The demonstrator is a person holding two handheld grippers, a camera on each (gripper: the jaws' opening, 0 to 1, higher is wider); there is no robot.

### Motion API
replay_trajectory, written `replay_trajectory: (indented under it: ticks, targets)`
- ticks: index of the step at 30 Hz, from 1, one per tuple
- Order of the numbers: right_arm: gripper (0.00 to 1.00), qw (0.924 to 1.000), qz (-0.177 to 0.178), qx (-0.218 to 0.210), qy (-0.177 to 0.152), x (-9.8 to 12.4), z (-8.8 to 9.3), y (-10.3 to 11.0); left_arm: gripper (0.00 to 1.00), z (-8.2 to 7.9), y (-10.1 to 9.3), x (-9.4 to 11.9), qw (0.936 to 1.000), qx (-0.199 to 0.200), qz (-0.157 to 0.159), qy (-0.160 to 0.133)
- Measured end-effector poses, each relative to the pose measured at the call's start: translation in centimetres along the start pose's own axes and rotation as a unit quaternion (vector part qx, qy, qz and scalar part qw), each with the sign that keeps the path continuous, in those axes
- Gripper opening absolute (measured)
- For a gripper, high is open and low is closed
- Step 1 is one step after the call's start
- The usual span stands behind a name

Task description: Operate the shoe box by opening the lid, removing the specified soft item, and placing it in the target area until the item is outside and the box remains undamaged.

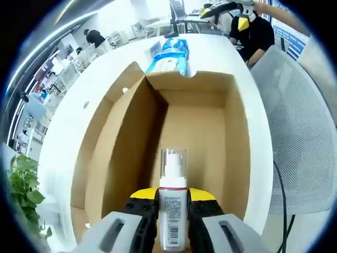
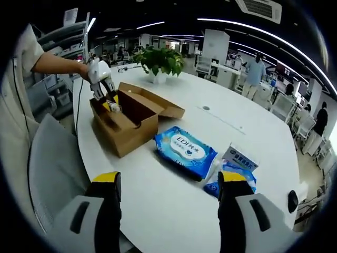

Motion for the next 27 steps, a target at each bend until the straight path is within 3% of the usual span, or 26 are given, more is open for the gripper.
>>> replay_trajectory:
  ticks: [11, 27]
  targets:
    - [0.60, 0.9983, -0.040, 0.037, -0.022, -1.8, -1.8, 1.4, 0.19, -1.8, -0.4, 1.8, 0.9986, 0.014, -0.003, -0.051]
    - [0.53, 0.9914, -0.097, 0.074, -0.048, -4.2, -4.4, 3.7, 0.19, -4.8, -1.8, 3.5, 0.9950, -0.011, 0.002, -0.100]
Point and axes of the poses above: the point that each gripper's makers call its tool centre point, and the gripper's own axes: x roughly backward along the fingers, y roughly to its left, z roughly out of its underside, the point moved 9 cm from there along x, roughly backward along the fingers, and after that the axes turned 4 degrees about -x, right-handed, at the moved point
